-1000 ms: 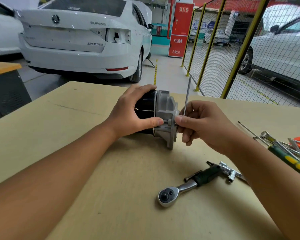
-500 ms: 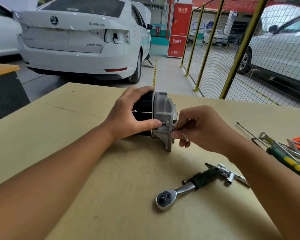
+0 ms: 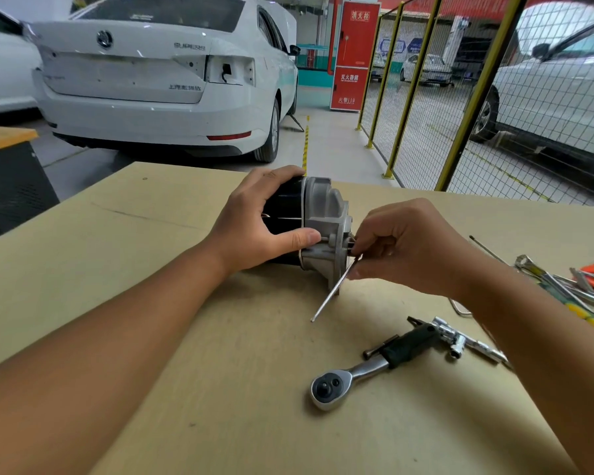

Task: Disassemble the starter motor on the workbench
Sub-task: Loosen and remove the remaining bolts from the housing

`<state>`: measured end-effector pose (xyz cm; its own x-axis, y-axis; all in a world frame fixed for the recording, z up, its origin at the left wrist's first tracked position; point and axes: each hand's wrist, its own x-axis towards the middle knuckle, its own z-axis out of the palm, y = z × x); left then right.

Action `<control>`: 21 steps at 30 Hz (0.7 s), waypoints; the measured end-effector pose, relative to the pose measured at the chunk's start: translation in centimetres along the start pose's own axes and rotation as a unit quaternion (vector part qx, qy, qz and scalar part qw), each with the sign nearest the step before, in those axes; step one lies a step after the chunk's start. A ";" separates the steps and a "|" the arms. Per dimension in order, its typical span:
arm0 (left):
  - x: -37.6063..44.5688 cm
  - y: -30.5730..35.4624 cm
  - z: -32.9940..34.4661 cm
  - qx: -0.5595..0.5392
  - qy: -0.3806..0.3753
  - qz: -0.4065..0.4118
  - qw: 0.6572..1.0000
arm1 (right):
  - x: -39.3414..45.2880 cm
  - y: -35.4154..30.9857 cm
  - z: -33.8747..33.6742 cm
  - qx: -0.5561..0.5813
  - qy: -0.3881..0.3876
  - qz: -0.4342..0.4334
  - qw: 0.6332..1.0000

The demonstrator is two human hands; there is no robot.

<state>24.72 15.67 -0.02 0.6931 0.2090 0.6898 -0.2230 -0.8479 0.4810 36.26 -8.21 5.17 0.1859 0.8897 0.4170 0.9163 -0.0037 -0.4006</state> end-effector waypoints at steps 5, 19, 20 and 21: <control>0.0 0.0 -0.1 0.002 -0.004 0.000 1.000 | -0.4 0.2 -2.3 0.066 -0.047 0.071 0.994; -0.1 0.0 0.0 0.006 0.000 -0.008 1.000 | -1.5 2.0 -6.1 0.063 -0.144 0.219 0.963; -0.1 0.0 0.0 0.007 0.000 -0.009 1.000 | -1.5 1.9 -6.0 0.073 -0.145 0.219 0.962; -0.1 0.0 0.0 0.008 0.000 -0.008 1.000 | -1.5 1.9 -5.9 0.081 -0.143 0.217 0.962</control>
<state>24.70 15.61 -0.09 0.6968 0.2229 0.6818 -0.2011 -0.8517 0.4840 39.77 -12.26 8.61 0.4123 0.9096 -0.0520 0.7022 -0.3536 -0.6180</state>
